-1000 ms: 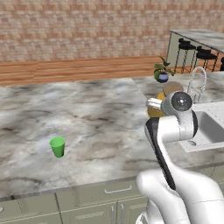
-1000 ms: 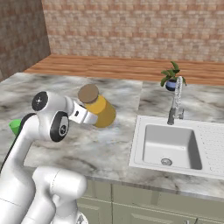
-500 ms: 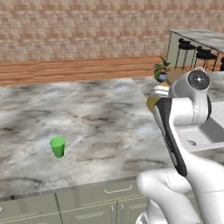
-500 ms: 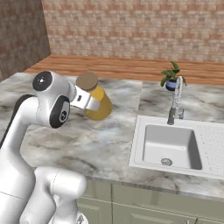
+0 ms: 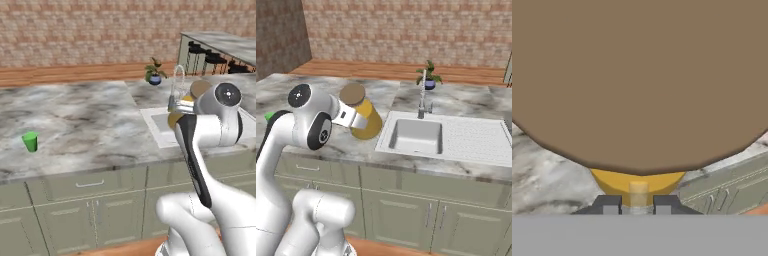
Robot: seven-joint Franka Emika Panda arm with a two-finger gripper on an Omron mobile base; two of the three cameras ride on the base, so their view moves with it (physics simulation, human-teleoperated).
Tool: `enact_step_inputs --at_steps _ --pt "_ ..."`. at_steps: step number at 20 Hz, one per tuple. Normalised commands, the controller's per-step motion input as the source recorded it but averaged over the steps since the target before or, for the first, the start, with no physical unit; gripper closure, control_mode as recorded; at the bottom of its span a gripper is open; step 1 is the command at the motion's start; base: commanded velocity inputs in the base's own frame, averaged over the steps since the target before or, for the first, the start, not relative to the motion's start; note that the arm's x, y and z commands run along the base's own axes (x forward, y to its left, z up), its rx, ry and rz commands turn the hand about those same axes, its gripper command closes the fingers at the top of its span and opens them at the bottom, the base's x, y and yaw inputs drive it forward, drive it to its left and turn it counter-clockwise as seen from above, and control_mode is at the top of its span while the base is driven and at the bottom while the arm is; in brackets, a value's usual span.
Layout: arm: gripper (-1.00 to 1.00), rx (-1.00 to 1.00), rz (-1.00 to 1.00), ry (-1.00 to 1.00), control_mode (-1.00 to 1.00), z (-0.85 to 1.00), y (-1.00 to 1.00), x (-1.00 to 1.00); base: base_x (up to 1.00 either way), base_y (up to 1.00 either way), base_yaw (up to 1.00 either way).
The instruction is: Place the pitcher and cup on the dining counter for serving.
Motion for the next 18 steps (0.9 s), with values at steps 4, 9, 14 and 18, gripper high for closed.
enact_step_inputs --at_steps 4,9,14,18 --pt "1.00 0.00 0.00 0.00 1.00 0.00 0.00 0.00 -0.42 -1.00 -0.07" --pt "1.00 0.00 0.00 0.00 1.00 0.00 0.00 0.00 -0.25 -1.00 -0.10" --pt "1.00 0.00 0.00 0.00 1.00 0.00 0.00 0.00 -0.07 -1.00 -0.12" --pt "1.00 0.00 0.00 0.00 1.00 0.00 0.00 0.00 0.00 -1.00 -0.14"
